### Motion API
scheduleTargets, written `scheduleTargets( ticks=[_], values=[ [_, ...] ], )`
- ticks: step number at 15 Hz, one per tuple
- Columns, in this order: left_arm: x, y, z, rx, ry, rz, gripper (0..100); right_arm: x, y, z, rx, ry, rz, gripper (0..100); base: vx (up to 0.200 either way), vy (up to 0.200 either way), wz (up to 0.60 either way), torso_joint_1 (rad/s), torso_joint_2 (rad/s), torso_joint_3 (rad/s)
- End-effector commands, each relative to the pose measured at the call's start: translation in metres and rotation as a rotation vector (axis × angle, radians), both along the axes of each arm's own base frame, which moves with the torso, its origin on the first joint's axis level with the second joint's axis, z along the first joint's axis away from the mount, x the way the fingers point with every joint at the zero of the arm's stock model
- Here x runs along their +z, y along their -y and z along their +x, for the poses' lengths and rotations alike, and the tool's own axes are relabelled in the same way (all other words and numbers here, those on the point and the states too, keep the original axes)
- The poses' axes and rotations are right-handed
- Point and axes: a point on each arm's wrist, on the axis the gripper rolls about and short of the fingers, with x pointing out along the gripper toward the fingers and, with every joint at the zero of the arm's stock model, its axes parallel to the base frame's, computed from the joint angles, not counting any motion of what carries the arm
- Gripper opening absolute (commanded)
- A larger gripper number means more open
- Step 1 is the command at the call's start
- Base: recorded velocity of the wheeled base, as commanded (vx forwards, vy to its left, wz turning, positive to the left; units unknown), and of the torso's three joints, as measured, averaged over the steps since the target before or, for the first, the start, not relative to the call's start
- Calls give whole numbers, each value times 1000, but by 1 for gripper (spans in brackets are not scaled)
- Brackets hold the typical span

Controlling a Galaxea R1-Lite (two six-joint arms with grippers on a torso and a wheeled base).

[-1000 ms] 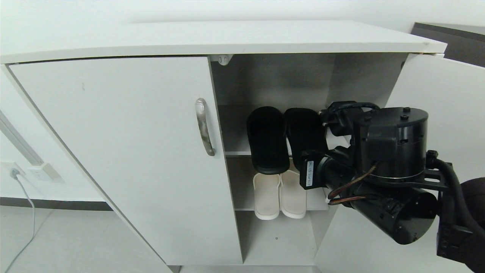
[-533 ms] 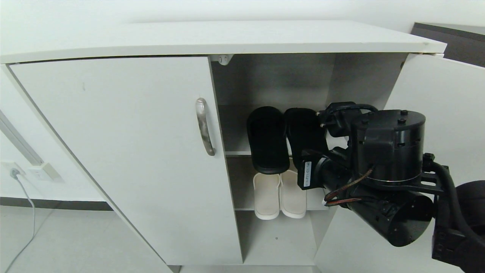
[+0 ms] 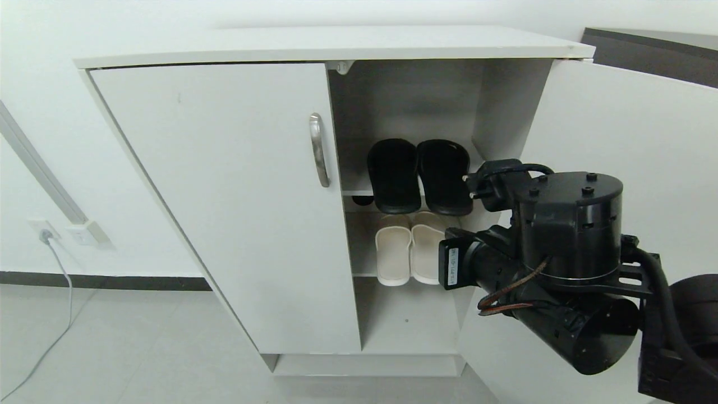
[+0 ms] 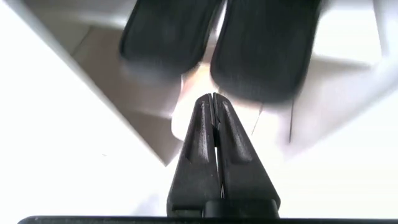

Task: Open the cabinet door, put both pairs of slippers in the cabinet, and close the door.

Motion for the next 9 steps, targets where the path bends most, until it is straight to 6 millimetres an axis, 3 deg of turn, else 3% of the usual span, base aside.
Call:
scheduleTargets(
  ticks=[1,7,9],
  values=[
    [0,0,0,1,-1,-1,0,-5,-1,0,1,-9,-14,0,-200,0,0,2,2,7],
    [0,0,0,0,-2,-1,0,-19,2,-1,11,-21,-71,0,-200,0,0,2,1,2],
    [0,0,0,1,-1,1,0,-22,3,-1,13,-24,-86,0,0,0,0,0,0,0]
  ],
)
